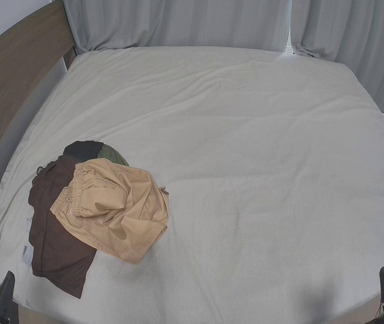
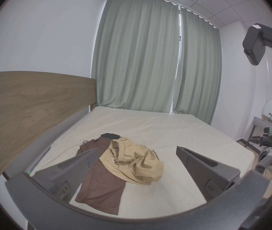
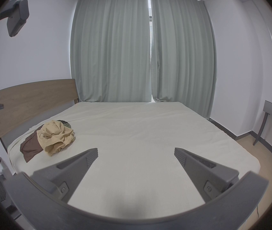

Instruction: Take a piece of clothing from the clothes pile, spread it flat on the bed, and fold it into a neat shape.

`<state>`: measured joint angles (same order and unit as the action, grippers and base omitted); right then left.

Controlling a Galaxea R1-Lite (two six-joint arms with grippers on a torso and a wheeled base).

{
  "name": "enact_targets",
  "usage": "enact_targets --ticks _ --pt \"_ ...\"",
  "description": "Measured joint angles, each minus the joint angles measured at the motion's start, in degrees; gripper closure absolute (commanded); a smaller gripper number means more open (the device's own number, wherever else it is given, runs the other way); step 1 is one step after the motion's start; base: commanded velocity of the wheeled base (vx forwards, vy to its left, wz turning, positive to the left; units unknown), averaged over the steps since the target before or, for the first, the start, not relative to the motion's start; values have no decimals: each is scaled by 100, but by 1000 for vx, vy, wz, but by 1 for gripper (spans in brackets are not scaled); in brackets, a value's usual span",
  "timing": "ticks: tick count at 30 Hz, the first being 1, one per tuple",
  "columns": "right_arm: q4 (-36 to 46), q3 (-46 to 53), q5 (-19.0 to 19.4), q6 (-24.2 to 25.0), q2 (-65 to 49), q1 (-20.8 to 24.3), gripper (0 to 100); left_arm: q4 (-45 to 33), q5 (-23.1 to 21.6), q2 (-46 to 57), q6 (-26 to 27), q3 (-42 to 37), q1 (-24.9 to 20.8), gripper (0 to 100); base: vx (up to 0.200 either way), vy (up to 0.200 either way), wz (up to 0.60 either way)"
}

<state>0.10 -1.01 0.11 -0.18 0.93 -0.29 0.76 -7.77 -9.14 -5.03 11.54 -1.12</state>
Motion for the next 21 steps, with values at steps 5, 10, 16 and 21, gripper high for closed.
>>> enact_targets --ticks 5,10,16,21 --pt "0 0 10 -9 0 2 0 11 -301 -616 -172 260 -232 0 0 0 0" --pt "0 0 11 -6 0 2 0 135 -597 -1200 -350 449 -397 0 0 0 0" --pt "0 0 11 -6 0 7 0 581 -941 -1924 -884 573 -450 0 0 0 0" --pt "0 0 13 -6 0 2 0 1048 -1019 -2558 -1248 608 -439 0 0 0 0"
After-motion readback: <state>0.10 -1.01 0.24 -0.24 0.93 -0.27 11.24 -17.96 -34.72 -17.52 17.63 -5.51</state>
